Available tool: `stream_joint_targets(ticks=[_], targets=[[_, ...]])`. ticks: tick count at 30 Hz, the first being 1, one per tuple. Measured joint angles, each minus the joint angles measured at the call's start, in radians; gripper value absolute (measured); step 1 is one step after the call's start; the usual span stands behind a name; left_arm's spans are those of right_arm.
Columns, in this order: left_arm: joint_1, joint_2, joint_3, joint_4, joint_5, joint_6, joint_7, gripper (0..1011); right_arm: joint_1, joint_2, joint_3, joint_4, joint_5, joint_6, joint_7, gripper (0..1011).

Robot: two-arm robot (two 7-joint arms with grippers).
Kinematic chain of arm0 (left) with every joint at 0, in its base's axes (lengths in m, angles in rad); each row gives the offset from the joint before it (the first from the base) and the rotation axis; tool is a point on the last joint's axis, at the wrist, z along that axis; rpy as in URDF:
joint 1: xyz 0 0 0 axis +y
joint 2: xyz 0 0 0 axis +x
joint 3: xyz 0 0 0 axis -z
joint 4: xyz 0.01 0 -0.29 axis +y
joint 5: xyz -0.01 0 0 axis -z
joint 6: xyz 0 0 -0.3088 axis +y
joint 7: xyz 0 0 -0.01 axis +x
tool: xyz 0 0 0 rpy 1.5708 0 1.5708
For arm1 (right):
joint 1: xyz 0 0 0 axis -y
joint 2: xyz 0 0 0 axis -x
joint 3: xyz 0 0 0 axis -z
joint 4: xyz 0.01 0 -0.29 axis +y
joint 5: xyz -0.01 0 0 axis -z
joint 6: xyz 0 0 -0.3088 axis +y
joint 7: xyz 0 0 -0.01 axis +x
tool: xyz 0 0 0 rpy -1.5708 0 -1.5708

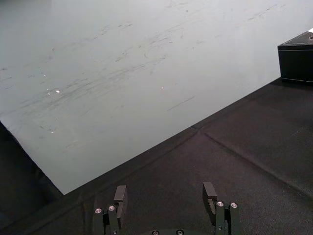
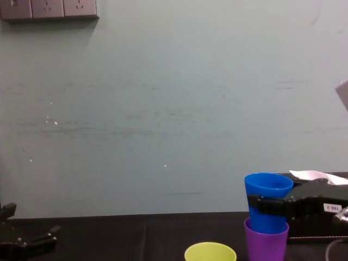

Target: Stack the three plastic cups sequentially using one hand.

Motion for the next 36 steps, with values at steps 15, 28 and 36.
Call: stream_joint_targets(ticks=[15, 28, 36], targets=[[0.0, 0.0, 0.0, 0.0, 0.0, 0.0, 0.0, 1010, 0.0, -0.004, -0.009, 0.015, -0.015, -0.002, 0.0, 722], [0.0, 0.0, 0.0, 0.0, 0.0, 0.0, 0.0, 1010, -0.001, -0.003, -0.007, 0.014, -0.014, -0.002, 0.0, 946], [0.0, 0.0, 0.0, 0.0, 0.0, 0.0, 0.0, 1010, -0.001, -0.003, -0.006, 0.013, -0.013, -0.002, 0.0, 1004]])
